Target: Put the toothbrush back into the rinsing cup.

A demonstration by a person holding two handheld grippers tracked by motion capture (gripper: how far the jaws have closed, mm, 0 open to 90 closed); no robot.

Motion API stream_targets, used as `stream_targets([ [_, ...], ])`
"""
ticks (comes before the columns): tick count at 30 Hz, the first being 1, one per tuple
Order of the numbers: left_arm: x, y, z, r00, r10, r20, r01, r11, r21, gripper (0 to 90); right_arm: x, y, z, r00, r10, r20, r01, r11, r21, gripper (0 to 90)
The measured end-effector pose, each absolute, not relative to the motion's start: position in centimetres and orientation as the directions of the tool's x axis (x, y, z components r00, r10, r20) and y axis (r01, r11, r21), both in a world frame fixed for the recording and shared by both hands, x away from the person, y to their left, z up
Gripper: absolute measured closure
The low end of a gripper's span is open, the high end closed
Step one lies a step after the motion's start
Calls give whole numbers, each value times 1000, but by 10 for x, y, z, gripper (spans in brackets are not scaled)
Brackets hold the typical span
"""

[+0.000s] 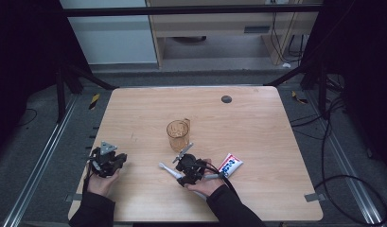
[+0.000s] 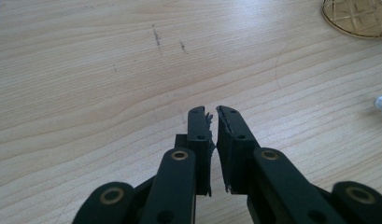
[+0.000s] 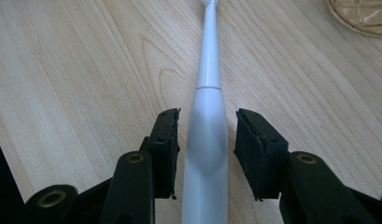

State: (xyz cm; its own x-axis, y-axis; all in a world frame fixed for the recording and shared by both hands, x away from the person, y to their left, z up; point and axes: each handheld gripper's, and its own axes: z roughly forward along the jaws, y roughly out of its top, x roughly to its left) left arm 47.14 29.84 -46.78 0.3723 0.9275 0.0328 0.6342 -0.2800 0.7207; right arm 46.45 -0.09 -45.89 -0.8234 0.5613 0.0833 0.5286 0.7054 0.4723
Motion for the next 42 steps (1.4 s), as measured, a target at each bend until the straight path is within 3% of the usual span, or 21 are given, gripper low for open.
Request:
stream_targets([
  [21,472,298,-468,373,927,36,636,-284,718,830,468,4,-472,-824,562,77,539,733,416,599],
  [31,472,299,-468,373,927,34,637,-283,717,832,467,4,-473,-819,569,68,542,731,415,662],
  [42,472,299,-468,373,927,35,636,-282,718,839,467,6,-472,-811,581,68,555,728,402,672],
])
